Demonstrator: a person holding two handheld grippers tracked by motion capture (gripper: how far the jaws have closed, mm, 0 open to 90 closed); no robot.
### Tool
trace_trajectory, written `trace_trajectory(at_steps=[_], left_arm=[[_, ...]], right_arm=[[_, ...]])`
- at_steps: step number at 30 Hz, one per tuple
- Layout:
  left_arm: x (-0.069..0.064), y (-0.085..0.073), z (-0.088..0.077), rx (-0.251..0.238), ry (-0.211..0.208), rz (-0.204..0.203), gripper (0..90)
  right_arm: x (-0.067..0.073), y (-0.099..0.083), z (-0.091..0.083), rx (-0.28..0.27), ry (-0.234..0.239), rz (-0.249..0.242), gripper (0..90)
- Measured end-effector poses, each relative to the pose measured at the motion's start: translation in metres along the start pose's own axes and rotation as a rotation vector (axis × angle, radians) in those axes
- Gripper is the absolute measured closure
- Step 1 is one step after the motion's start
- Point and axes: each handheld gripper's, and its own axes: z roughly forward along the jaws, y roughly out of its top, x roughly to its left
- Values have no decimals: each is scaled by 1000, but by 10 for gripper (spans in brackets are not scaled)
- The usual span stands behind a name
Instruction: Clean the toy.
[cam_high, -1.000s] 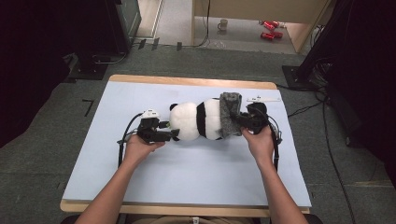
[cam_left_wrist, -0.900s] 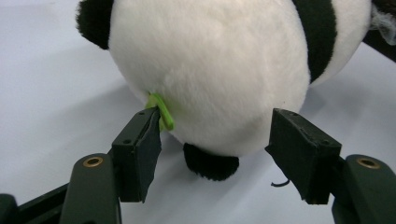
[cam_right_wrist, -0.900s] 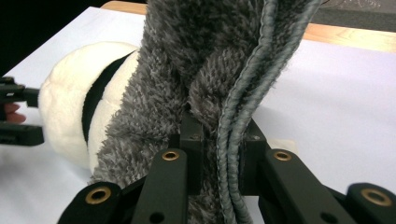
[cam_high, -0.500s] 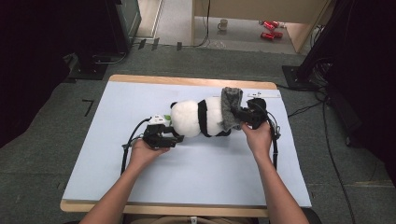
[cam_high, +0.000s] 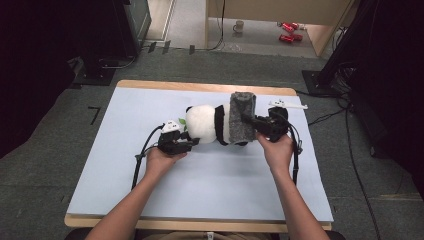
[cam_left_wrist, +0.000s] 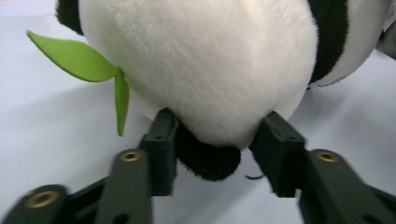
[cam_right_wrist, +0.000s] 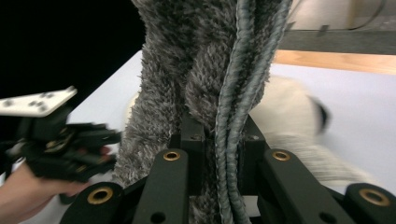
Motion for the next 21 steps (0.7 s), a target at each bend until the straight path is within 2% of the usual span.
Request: trace_trajectory(at_steps=[3, 10, 13, 17, 21], left_arm=[[-3, 4, 0, 29, 10, 10, 651], [-7, 7, -9, 66, -12, 3, 701], [-8, 6, -19, 72, -22, -15, 706], [-11, 1, -36, 74, -8, -26, 706], [-14, -4, -51, 75, -2, -35, 706]], right_arm=[[13, -4, 7, 24, 32, -24, 787], [36, -15, 31, 111, 79, -69, 787], [49, -18, 41, 134, 111, -98, 787], [68, -21, 53, 158, 150, -145, 786], [81, -26, 67, 199, 179, -168, 786]])
